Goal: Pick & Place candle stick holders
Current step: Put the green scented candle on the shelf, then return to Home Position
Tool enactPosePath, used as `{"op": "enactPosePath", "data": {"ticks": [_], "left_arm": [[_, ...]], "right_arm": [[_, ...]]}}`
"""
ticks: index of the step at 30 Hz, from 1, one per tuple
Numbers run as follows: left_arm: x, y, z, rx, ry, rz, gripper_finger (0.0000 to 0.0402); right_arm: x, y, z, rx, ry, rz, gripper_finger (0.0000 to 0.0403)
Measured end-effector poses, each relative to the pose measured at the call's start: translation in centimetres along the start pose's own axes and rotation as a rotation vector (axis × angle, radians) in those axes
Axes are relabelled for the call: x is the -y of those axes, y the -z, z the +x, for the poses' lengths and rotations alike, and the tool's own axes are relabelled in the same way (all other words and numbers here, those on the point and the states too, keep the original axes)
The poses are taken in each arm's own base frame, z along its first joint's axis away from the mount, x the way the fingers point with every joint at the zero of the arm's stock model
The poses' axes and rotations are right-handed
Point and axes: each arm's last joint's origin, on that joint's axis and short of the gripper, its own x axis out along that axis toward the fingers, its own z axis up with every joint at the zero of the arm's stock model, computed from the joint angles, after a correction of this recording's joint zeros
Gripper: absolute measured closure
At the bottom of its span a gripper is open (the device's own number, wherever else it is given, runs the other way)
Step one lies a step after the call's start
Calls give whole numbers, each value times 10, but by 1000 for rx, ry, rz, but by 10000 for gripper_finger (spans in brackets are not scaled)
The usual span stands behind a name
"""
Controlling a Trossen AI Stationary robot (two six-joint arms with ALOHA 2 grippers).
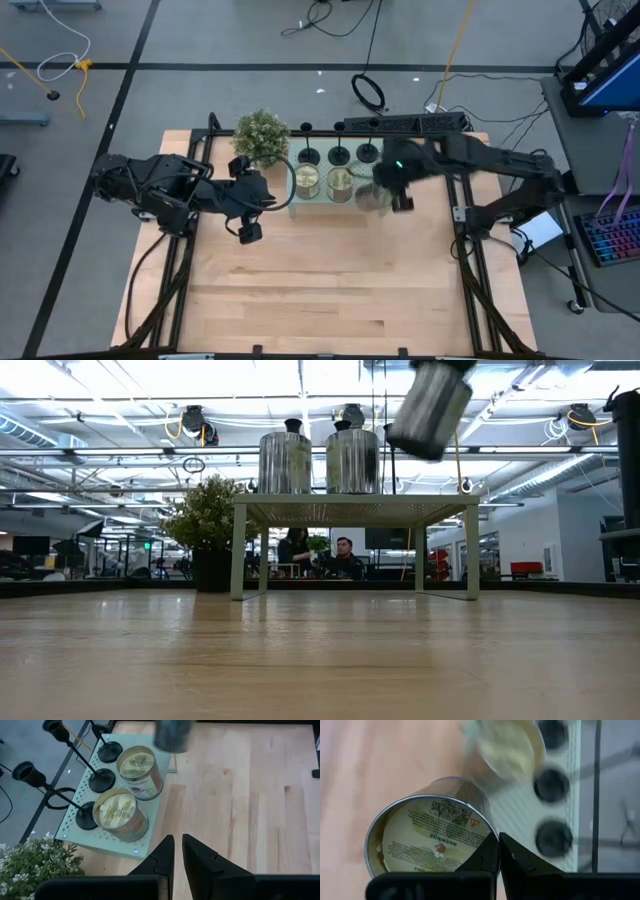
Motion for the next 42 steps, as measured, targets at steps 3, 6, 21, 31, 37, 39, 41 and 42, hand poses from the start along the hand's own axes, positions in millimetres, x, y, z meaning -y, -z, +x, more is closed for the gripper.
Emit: {"op": "enactPosePath", "data": {"ticks": [3, 6, 21, 31, 37, 39, 41, 42], "left_arm": [[0, 0, 0, 0, 0, 0, 357], [0, 0, 0, 0, 0, 1, 357], [-1, 2, 0, -18, -5, 10, 357], [-1, 2, 0, -22, -6, 8, 357], [-1, 2, 0, -24, -6, 8, 357], [-1, 3, 0, -30, -10, 21, 357], [-2, 4, -1, -22, -44, 19, 357], [-3, 4, -2, -20, -60, 14, 357]], "right_arm": [[21, 7, 17, -108, -18, 57, 402], [33, 14, 30, -179, -75, 86, 403], [59, 13, 55, -178, -32, 53, 381], [62, 9, 56, -153, 35, 50, 327], [55, 10, 40, -164, 108, 25, 301], [49, 9, 32, -136, 106, 9, 297], [42, 7, 22, -98, 110, 8, 296], [39, 7, 16, -78, 112, 15, 297]]}}
